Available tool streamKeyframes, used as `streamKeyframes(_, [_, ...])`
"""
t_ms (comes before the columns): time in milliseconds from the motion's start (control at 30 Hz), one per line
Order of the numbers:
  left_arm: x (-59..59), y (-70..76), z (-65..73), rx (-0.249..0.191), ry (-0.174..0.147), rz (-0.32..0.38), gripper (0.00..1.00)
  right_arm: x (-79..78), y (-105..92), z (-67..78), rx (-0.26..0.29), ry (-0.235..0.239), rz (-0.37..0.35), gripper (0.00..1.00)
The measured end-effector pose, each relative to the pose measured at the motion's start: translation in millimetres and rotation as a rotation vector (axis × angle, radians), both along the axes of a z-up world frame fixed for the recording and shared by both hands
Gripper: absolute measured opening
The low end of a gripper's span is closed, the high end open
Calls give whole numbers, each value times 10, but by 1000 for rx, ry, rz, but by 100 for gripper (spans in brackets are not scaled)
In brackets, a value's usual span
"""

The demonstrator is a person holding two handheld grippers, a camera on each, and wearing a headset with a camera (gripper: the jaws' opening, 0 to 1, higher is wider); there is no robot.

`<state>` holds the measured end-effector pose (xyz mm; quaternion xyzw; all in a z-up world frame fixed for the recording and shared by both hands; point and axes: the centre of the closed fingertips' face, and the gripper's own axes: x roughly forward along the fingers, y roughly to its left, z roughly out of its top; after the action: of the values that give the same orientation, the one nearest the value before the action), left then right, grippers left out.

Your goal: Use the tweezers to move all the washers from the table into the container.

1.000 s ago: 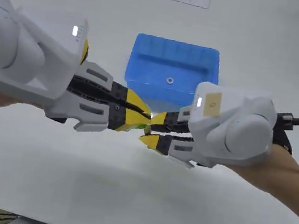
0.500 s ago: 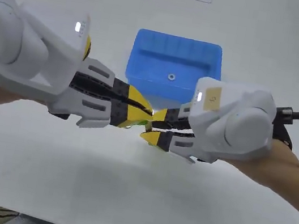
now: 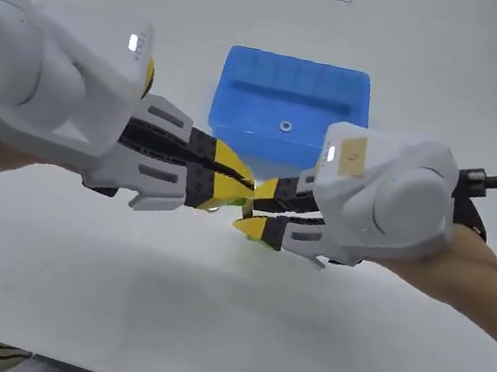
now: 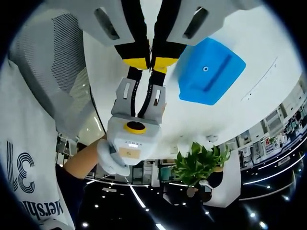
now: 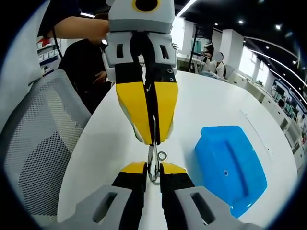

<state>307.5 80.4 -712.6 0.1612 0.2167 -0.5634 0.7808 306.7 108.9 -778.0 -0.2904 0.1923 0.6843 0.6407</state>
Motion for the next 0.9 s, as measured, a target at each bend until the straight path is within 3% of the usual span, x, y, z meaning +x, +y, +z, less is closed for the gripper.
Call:
streamKeyframes(67, [7,-3,-3,5,2,-4,5,-17,3,-5,-5,-5,10,12])
streamKeyframes(200, [39,-5,-7,4,11,0,5,11,-13,-4,3,41,-9,11])
streamKeyframes(433, [93,-1,-11,0,23,9,5,27,-14,-4,1,71,-34,10])
streamKeyframes(567, [66,-22,-11,-1,29,-2,5,-4,-25,-3,1,35,-18,10])
streamKeyframes(700, [42,-10,3,-13,41,11,5,-21,-47,18,0,38,-25,10])
streamKeyframes(900, [9,-22,108,-8,34,1,5,-42,-41,117,0,29,-10,10])
